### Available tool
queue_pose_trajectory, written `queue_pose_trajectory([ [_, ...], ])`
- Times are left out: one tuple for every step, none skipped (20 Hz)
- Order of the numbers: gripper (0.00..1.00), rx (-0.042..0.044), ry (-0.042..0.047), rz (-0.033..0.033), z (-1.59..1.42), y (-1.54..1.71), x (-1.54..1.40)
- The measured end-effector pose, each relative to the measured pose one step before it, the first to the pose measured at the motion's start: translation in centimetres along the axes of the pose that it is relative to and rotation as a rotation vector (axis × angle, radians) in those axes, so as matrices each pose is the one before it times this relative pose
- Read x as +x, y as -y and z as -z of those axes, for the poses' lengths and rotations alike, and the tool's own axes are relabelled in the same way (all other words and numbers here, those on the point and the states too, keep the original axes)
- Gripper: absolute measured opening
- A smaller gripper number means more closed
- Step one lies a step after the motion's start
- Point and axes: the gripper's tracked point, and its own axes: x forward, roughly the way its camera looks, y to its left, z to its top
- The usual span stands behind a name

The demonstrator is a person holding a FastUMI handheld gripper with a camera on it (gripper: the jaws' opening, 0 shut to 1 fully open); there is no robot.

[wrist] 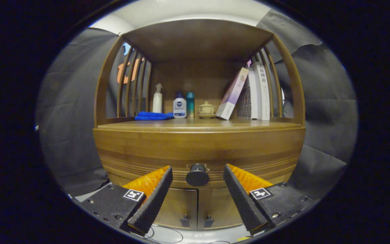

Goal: Pull open the drawer, take out the items inside it, and place them on the countertop above the cabinet.

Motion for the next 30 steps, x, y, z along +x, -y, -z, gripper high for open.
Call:
queue_pose_trajectory([
  [0.99,0.01479,0.00004,0.01026,0.093,0.092,0.713],
  [0.98,0.01123,-0.00116,0.00505,-0.125,0.318,0.406],
  [0.96,0.003,-0.00728,0.00487,0.148,0.078,0.627],
  [0.91,-0.00329,-0.01189,-0.00094,0.295,-0.016,0.304],
  [0.87,-0.00536,-0.01645,0.00129,0.365,-0.026,0.522],
  [0.83,-0.00865,-0.01291,-0.01098,0.184,-0.072,0.409],
  [0.81,0.00077,-0.00192,-0.00786,0.112,-0.068,-0.136],
  [0.8,0.00313,-0.0043,0.00251,-0.016,-0.141,0.031],
  [0.75,0.00524,0.01317,0.00702,-0.303,-0.295,0.362],
  [0.69,-0.0166,-0.00941,0.01001,0.425,-0.148,0.012],
  [0.64,-0.00777,0.01209,0.01655,-0.069,0.559,0.417],
  [0.58,0.02295,0.00282,0.02164,0.067,0.198,0.29],
  [0.52,0.03081,-0.02374,-0.00849,0.465,-0.416,-0.493],
  [0.5,0.0115,-0.02043,-0.01194,0.03,0.041,0.227],
  [0.48,0.02359,-0.01432,-0.01315,0.055,-0.124,-0.091],
  [0.47,0.00285,-0.0092,-0.01086,-0.042,-0.085,0.103],
  [0.45,-0.01141,-0.00907,-0.00987,0.089,0.072,-0.047],
  [0.44,-0.0125,-0.00822,-0.00462,-0.016,0.036,-0.031],
  [0.42,-0.01416,-0.00252,0.00072,0.044,0.024,-0.117],
  [0.41,-0.01131,-0.00023,0.00333,0.049,0.051,-0.111],
  [0.4,-0.0083,-0.00195,0.00596,0.087,0.092,-0.263],
  [0.39,-0.0033,0.0003,0.00522,0.087,0.077,-0.389],
  [0.39,-0.00216,-0.00042,0.0022,0.2,-0.003,-0.562],
  [0.39,-0.00107,-0.00105,0.00014,0.111,-0.014,-0.515],
  [0.39,-0.005,0.00222,-0.00074,0.221,0.033,-0.508],
  [0.39,-0.00608,0.003,-0.00183,0.15,0.082,-0.679],
  [0.39,-0.00003,0.00393,-0.00097,0.225,0.09,-0.694],
  [0.38,0.00159,0.00267,-0.0056,0.175,-0.007,-0.688],
  [0.38,0.00087,0.00419,-0.00344,0.204,-0.026,-0.818],
  [0.38,-0.00085,0.00348,-0.00083,0.165,-0.027,-0.701],
])
